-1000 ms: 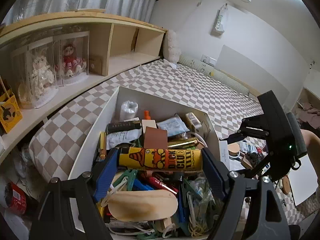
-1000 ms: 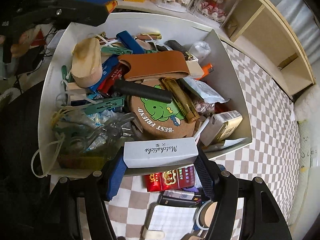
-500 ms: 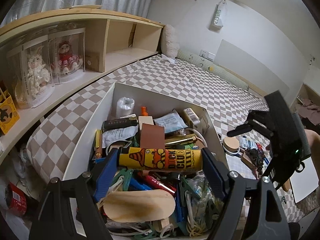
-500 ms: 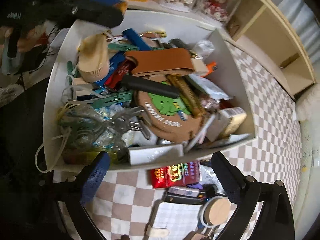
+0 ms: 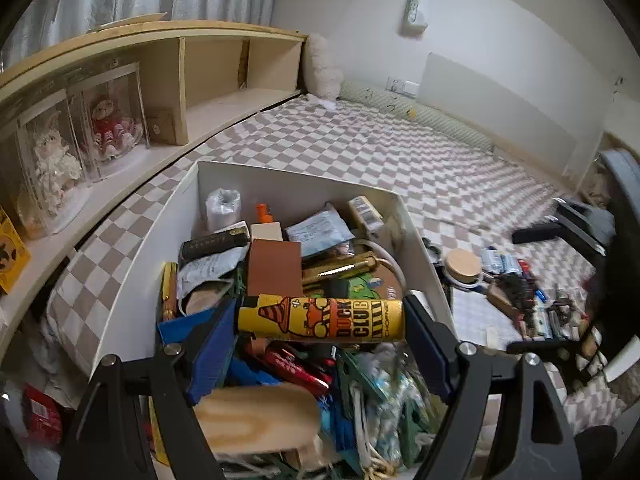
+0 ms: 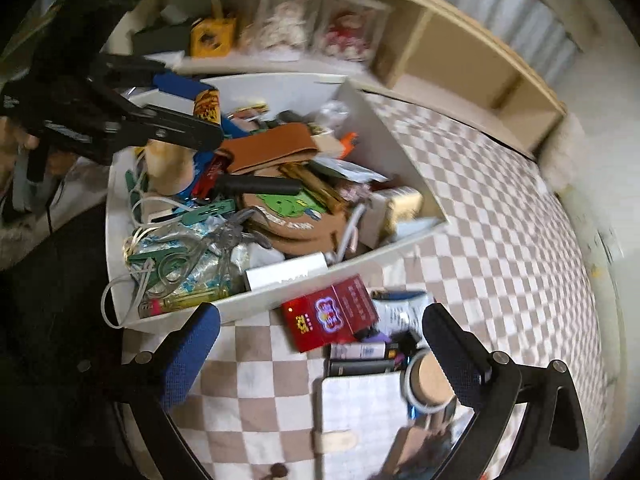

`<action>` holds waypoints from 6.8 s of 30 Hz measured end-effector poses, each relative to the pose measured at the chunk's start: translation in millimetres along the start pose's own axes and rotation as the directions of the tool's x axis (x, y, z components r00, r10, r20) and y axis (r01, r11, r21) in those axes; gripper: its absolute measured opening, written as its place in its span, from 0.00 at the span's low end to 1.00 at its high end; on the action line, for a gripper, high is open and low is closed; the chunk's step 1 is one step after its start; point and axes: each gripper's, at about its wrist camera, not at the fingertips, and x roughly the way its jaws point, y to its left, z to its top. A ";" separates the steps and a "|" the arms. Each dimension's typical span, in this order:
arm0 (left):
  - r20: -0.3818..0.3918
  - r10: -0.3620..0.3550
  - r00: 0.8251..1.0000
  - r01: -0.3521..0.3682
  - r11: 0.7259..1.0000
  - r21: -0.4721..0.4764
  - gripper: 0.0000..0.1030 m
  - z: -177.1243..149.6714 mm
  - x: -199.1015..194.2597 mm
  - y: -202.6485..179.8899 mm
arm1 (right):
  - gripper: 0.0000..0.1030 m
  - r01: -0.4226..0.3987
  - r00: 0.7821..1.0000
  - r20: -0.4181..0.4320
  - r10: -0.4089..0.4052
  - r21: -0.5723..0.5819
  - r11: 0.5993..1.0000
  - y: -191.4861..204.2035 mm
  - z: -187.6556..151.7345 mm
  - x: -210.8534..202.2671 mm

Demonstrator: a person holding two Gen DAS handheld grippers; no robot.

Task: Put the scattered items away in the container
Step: 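Open the right gripper to drop the white box into the shoe box, then open the left gripper to drop the yellow tube into the shoe box, then move both open grippers back toward the pile of items, then reach the right gripper to the green clothespin and close on it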

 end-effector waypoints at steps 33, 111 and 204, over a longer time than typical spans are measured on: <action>-0.319 -0.159 0.934 0.075 0.963 -0.259 0.78 97.4 115.4 6.9 | 0.98 0.208 0.976 -0.074 -0.205 0.588 0.781 10.2 -172.1 -47.5; 0.091 -0.200 0.976 0.179 0.963 0.200 1.00 -10.2 -58.6 -124.6 | 1.00 0.199 0.834 0.137 -0.534 0.828 0.523 23.9 -159.7 -183.4; -0.258 -0.323 0.911 0.398 0.854 0.335 1.00 -102.9 61.1 -253.2 | 0.96 0.417 0.907 -0.381 -0.181 0.740 0.529 -26.3 -366.4 -112.5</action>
